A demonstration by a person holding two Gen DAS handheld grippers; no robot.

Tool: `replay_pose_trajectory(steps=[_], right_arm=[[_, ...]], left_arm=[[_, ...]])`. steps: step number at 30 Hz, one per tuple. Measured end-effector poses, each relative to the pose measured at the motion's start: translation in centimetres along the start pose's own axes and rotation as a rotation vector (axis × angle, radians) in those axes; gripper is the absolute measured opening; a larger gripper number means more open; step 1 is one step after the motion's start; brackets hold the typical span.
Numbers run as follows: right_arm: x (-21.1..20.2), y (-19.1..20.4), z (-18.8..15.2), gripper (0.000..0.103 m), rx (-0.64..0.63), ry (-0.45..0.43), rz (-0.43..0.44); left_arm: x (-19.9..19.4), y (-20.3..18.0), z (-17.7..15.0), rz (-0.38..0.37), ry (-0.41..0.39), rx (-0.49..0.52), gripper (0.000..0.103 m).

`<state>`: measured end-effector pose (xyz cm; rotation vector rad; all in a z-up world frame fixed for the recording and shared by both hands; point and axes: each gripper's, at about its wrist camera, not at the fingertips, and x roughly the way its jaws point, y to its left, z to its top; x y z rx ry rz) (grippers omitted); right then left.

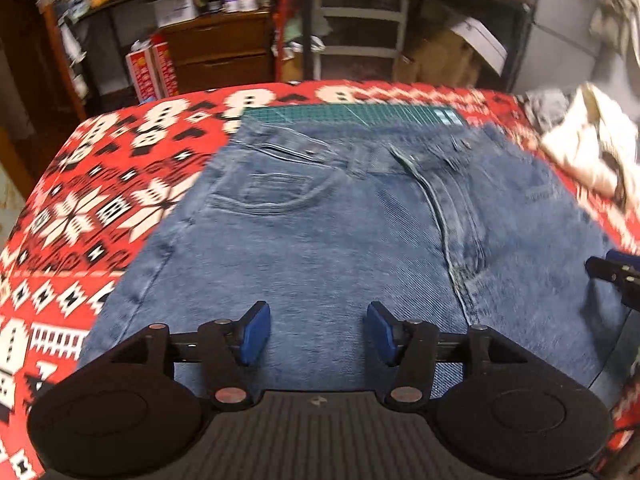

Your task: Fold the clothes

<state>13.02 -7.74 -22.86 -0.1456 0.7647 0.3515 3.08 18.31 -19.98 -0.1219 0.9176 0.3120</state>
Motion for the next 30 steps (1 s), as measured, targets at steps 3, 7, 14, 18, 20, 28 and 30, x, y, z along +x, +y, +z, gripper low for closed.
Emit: replay_pose_trajectory(steps=[3,7,14,18,20,28,30], right_arm=[[0.3,0.0,-0.8,0.05,-0.008,0.001,-0.016],[0.5,0.2,-1.3,0.056,-0.013,-0.017,-0.034],[0.5,-0.6,-2.4,0.089,0.017,-0.025,-0.048],[0.6,-0.8,-2.7,0.092,0.039,-0.034,-0.062],[0.7,-0.7,-2.7,0.096,0.046,-0.034,-0.076],[0.9,-0.7,-2.5,0.103,0.073,-0.006,-0.123],[0.8,-0.6,-2.6,0.103,0.071,-0.015,-0.126]], left_arm=[[1.1,-1.3,-0.2,0.021,0.006,0.059,0.057],[1.4,-2.1,-0.3,0.058,-0.013,0.078,0.069],[2.3,-0.2,-1.0,0.06,-0.027,-0.013,0.103],[2.6,0.4,-1.1,0.054,-0.039,-0.043,0.103],[2.6,0.4,-1.3,0.052,-0.057,-0.039,0.103],[2.4,0.3,-2.4,0.045,-0.134,-0.02,0.103],[2.3,0.4,-2.5,0.037,-0.146,-0.012,0.103]])
